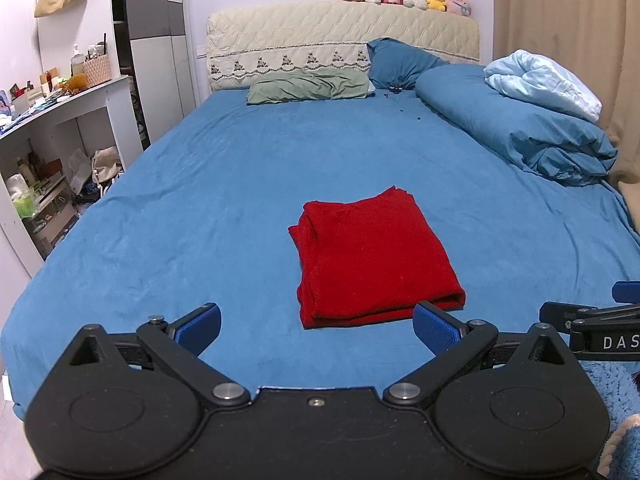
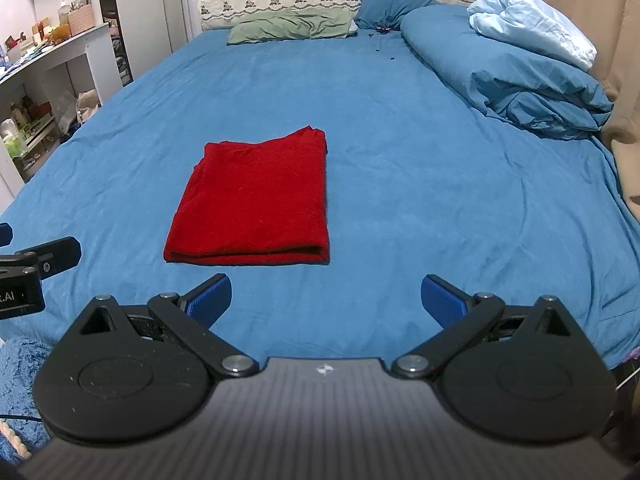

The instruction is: Fold small clothes

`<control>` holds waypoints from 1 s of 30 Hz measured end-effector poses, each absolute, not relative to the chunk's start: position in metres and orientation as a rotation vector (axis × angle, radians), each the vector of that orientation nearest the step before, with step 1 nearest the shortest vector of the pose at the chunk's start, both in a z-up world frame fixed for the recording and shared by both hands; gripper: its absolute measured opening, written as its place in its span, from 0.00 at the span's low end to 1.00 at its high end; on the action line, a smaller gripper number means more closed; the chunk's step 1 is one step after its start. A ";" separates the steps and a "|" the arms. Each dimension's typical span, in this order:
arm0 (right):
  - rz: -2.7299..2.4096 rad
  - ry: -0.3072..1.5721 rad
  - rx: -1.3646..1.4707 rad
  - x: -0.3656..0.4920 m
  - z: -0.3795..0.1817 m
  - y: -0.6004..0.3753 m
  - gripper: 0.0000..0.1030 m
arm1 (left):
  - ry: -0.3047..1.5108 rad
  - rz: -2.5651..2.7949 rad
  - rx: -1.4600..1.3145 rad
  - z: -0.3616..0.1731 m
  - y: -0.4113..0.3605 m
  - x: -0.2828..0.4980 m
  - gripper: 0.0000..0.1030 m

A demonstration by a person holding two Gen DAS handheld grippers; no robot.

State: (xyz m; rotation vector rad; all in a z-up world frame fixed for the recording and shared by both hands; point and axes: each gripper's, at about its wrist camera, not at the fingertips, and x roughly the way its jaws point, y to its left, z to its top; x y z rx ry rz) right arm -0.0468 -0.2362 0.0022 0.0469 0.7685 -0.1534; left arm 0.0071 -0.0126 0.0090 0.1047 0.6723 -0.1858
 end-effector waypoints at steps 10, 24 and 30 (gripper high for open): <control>-0.161 0.766 0.044 -0.049 0.003 -0.231 1.00 | 0.670 -0.182 0.097 0.008 -0.011 0.005 1.00; -0.163 0.772 0.044 -0.050 0.002 -0.227 1.00 | 0.678 -0.183 0.079 0.007 -0.007 0.005 1.00; -0.162 0.775 0.044 -0.050 0.000 -0.228 1.00 | 0.679 -0.181 0.071 0.008 -0.007 0.006 1.00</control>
